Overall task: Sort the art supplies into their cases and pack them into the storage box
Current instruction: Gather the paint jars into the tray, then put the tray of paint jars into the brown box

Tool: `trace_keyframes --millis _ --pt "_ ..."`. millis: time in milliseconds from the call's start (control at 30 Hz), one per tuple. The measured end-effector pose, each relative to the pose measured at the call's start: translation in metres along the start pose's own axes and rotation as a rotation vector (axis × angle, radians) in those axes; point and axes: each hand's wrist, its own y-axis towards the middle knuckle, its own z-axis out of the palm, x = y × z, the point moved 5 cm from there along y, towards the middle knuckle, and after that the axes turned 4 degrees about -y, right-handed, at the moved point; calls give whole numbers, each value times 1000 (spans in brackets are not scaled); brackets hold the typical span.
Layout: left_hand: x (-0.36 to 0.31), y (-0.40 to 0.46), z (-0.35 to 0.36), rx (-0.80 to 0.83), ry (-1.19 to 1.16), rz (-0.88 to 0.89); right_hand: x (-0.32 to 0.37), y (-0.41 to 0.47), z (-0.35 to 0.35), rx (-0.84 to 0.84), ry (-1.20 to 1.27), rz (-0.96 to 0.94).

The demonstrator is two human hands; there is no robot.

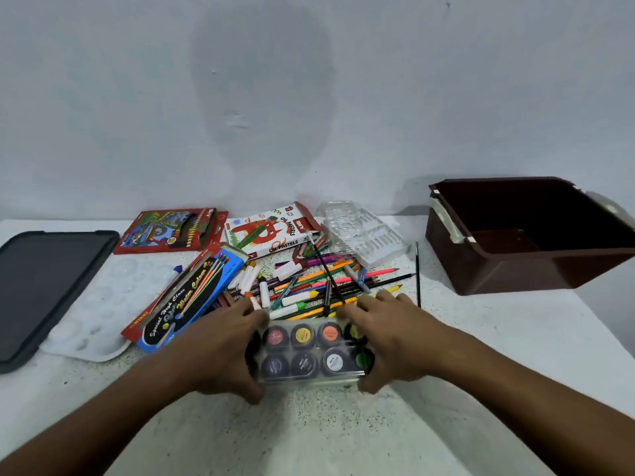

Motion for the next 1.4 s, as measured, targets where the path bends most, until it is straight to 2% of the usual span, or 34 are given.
trace_keyframes --millis 167,333,500,633,733,867,1033,1233,1400 --pt "-28 24 -91 -282 7 27 -65 -19 -74 -217 -54 90" --pt "-104 91 -153 -565 -98 137 -171 -49 -125 -367 -143 294" --pt "-200 168 -166 -654 -150 214 -276 -87 -124 -384 -202 499" --pt "-258 212 -152 -597 -161 223 -333 -106 -87 -320 -222 571" --pt "-285 242 -127 -463 -100 191 -361 -111 -51 -253 -223 565" --pt "-291 267 -92 -258 -63 161 -373 -98 -3 -141 -143 495" --pt "-289 280 -81 -137 129 144 -386 -86 24 32 176 476" --pt "-282 292 -67 37 323 64 -376 -71 54 218 157 452" --pt "-281 294 -65 78 334 57 -371 -76 48 219 208 452"
